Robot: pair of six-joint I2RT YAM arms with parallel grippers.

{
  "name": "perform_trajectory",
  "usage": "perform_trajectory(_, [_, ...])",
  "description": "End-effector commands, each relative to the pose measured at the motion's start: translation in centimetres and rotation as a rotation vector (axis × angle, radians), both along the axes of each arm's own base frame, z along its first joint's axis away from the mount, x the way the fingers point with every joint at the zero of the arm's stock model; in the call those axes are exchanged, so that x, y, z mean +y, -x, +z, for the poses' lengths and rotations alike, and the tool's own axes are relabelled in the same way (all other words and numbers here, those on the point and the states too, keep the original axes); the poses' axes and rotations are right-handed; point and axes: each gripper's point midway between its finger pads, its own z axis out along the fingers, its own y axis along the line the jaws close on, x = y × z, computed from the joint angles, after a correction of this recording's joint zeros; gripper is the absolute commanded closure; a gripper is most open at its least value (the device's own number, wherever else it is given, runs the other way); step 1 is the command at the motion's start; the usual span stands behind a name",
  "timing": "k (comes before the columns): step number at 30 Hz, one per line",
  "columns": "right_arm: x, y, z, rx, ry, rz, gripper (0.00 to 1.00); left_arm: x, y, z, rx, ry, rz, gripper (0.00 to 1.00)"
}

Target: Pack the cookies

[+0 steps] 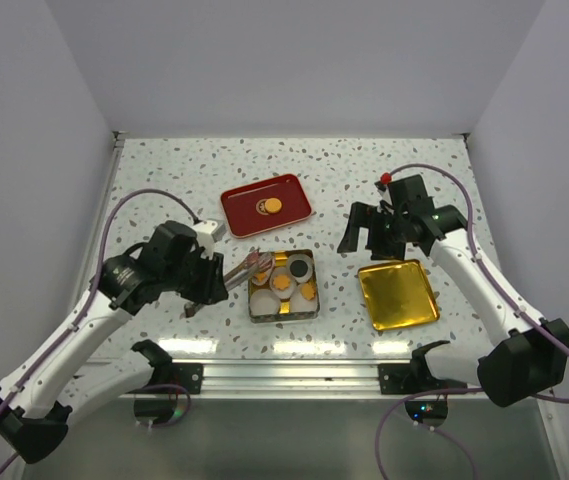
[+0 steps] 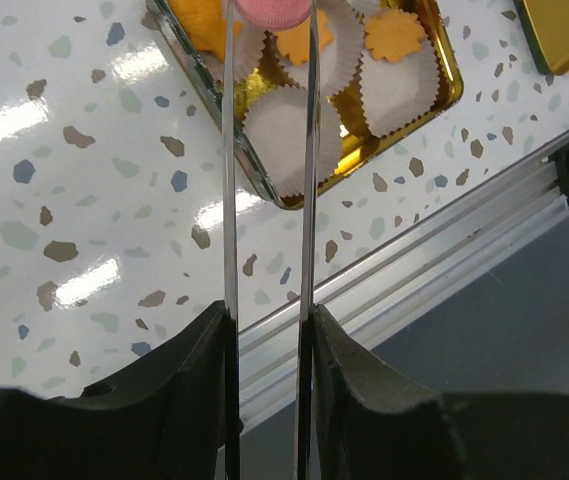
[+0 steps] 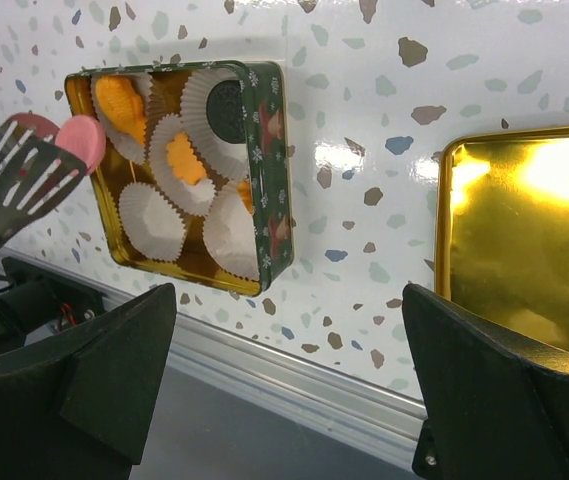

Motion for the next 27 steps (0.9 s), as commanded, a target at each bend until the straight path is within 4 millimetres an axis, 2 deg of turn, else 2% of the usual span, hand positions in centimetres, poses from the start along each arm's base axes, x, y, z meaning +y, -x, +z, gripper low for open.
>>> perform_trajectory(1, [0.2,-0.4,0.0,-0.012,-0.020,-0.014,0.01,-1.2,1.6,0.4,0.032,0.068,-0.037,0.69])
perform_trajectory(10, [-0.1,0.7,-0.7,0.005,-0.019,-0.018,0.01,-1.4,4.5,-0.6,0.091,0.026,-0.107,0.70])
perform_trajectory(16, [-0.3,1.0,-1.0,0.010,-0.011,-0.019,0.01,0.1,6.1,-0.8,0.111,0.008,-0.088,0.70])
perform_trajectory(19, [-0.3,1.1,-1.3,0.016,-0.010,-0.020,0.01,0.9,6.9,-1.6,0.132,-0.010,-0.082,0.70])
perform_trajectory(27, [-0.2,1.2,-2.0,0.027,-0.012,-0.023,0.01,1.2,7.1,-2.8,0.149,-0.023,-0.076,0.70])
